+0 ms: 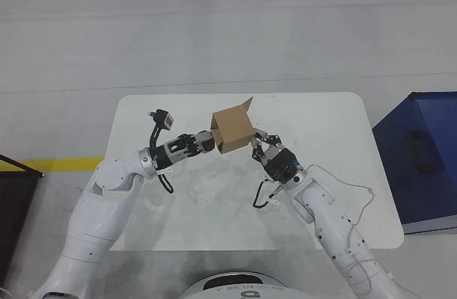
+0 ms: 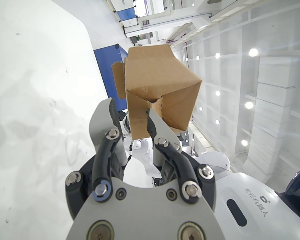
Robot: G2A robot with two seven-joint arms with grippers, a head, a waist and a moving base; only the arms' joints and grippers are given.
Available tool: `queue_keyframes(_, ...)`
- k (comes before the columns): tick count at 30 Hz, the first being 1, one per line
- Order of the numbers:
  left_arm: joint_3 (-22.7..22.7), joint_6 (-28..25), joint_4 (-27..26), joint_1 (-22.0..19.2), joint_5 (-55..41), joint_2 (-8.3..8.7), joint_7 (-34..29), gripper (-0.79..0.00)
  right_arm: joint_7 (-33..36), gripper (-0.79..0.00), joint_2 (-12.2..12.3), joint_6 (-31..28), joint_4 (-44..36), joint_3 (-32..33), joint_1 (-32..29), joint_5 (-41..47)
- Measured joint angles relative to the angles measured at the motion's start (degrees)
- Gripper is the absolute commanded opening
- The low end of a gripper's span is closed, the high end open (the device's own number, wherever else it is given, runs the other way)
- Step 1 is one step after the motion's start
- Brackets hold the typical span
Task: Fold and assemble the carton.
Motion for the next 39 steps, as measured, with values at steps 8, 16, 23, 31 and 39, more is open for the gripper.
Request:
queue_keyframes(8, 0.16, -0.45, -0.44, 0.02, -0.09, 0.05, -0.13, -0.471, 0.24, -0.785, -0.04, 0.15, -0.30, -0.40, 0.02, -0.34)
queue_keyframes(16, 2.05, 0.76, -1.68, -0.72, 3.98, -0.07, 1.65, -0.511, 0.91, -0.785, 0.05, 1.14, -0.84, -0.66, -0.65, -2.43)
queue_keyframes(23, 2.62, 1.87, -2.15, -0.78, 4.80, -0.07, 2.37, -0.560, 0.14, -0.785, 0.23, 0.81, -1.55, -0.37, -1.39, -2.88)
queue_keyframes(31, 2.56, 3.08, -2.35, -0.55, 4.40, -0.02, 3.12, -0.631, -0.63, -0.785, 0.34, 0.25, -2.05, -0.42, -1.60, -3.28)
queue_keyframes(39, 1.94, 1.50, -3.00, -0.04, 2.43, 0.04, 2.80, -0.588, -0.90, -0.785, 0.36, 0.17, -2.01, -0.70, -1.54, -3.27)
